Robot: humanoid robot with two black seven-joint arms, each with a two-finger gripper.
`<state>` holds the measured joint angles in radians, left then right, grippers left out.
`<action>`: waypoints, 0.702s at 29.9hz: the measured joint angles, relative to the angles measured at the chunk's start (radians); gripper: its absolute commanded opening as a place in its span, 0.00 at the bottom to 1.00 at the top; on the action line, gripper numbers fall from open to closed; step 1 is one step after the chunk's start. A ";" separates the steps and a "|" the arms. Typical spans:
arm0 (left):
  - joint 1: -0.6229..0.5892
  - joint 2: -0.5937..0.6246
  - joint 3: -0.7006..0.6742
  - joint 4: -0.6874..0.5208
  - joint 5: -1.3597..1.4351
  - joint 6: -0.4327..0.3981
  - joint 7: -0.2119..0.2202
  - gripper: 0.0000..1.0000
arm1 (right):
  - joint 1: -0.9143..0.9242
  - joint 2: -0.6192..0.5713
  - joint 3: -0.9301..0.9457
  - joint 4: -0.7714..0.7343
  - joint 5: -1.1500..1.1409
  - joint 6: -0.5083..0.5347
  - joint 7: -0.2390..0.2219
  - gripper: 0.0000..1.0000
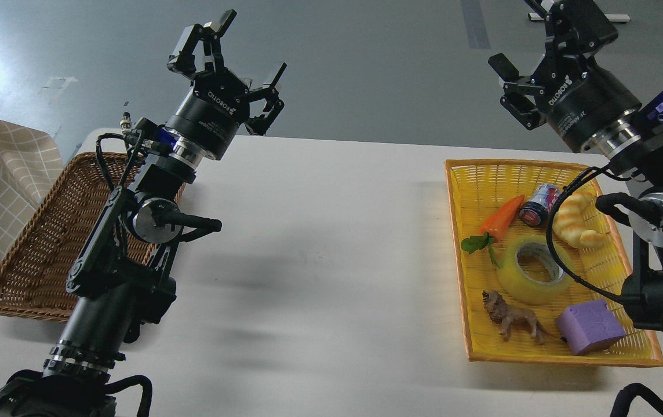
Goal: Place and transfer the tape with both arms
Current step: 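Swing the right arm out and bring the right gripper toward the tray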
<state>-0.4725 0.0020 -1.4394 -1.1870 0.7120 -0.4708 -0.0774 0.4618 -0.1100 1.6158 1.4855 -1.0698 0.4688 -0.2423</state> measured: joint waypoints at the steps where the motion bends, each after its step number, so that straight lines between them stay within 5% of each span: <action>1: 0.000 0.000 0.001 0.001 0.000 0.001 0.000 0.98 | -0.015 -0.032 0.000 0.011 -0.001 0.001 0.000 1.00; 15: 0.005 0.001 0.005 0.003 0.000 0.003 0.001 0.98 | -0.166 -0.451 -0.125 0.113 -0.152 0.007 0.002 1.00; 21: 0.008 0.001 0.006 0.004 0.000 0.003 0.001 0.98 | -0.224 -0.554 -0.129 0.113 -0.270 0.018 0.069 1.00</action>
<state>-0.4641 0.0032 -1.4329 -1.1826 0.7116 -0.4679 -0.0767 0.2383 -0.6636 1.4866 1.5983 -1.3397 0.4871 -0.1733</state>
